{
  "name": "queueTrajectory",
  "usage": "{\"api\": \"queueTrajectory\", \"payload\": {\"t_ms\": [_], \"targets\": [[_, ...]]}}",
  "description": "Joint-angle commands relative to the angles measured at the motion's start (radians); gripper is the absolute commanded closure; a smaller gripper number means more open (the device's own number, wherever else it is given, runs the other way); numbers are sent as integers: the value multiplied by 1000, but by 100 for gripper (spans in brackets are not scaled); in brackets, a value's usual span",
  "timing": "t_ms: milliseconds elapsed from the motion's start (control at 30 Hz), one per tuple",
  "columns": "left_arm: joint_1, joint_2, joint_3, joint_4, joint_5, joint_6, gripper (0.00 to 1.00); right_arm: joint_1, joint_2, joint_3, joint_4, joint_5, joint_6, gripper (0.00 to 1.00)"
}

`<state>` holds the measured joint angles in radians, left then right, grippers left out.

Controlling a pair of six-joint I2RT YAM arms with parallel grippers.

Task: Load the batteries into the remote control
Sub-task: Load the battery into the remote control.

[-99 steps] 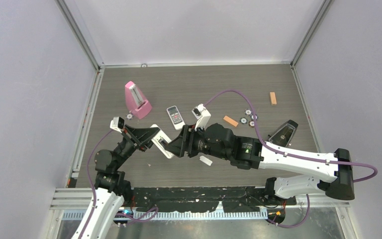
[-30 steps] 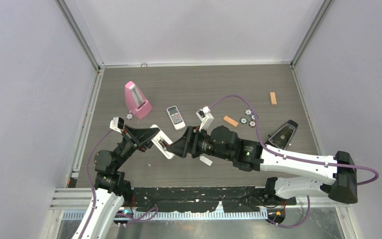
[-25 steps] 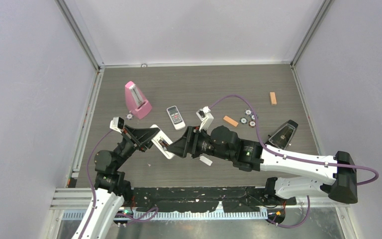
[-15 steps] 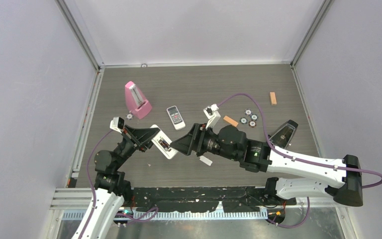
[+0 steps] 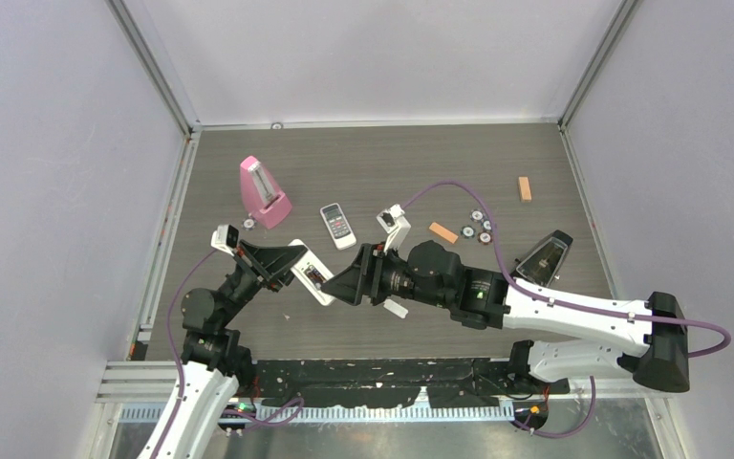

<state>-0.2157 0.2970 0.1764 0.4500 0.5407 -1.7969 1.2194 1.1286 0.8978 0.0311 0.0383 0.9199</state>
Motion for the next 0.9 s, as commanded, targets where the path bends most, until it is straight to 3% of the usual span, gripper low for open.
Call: {"api": "queueTrajectory", "payload": {"t_ms": [0, 500, 867], "targets": [[1, -7, 31, 33, -2, 5, 100, -2, -3, 44, 60, -23, -17, 36], [1, -9, 28, 30, -5, 5, 100, -2, -23, 33, 58, -15, -15, 32], [1, -16, 28, 21, -3, 6, 100, -1, 7, 36, 67, -8, 23, 40]]}}
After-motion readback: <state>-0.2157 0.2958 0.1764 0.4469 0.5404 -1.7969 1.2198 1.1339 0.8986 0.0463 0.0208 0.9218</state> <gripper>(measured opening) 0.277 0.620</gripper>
